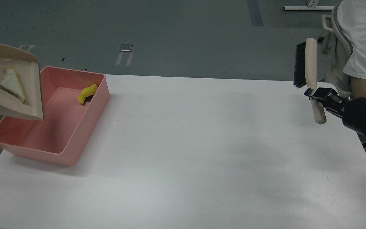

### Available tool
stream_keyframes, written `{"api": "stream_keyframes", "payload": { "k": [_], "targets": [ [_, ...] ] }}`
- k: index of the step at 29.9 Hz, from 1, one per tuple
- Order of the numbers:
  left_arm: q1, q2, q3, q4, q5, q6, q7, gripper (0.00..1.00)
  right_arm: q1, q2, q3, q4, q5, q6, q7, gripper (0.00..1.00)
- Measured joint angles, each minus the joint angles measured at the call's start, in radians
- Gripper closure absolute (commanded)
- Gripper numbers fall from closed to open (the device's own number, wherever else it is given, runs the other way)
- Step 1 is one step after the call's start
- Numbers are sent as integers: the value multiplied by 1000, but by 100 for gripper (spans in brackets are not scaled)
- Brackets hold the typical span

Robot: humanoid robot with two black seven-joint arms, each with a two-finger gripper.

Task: Sweep and dump garbage into bin
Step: 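Tilt the dustpan to dump the sponge and stick into the bin, then lower the empty dustpan back onto the table with the left gripper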

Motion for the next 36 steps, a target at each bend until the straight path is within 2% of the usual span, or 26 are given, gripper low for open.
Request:
{"api": "stream_keyframes", "payload": {
  "k": [5,13,19,22,27,31,34,36],
  "targets": [
    [2,64,-2,-52,9,-6,3,100,1,2,3,5,2,0,0,96],
    [0,61,-1,-66,22,-7,4,100,-3,1,12,8,3,0,0,96],
    [-60,47,-13,-105,-165,-8,-3,100,-6,-7,26,3,3,0,0,94],
    [-65,40,-13,-162,-244,11,-1,100,-6,-38,26,0,-3,0,-2,94],
    [-67,-25,-13,-331,-297,89,-7,100,-6,-110,24,4,-1,1,-3,92],
    [-67,-128,-9,-436,-308,139,3,100,-6,-134,24,2,1,1,-3,92],
    [-67,-207,2,-440,-297,143,6,100,-9,-139,24,3,2,1,-2,92],
    [-71,-240,18,-399,-286,135,7,100,-12,-140,24,5,2,1,-2,92]
  ]
}}
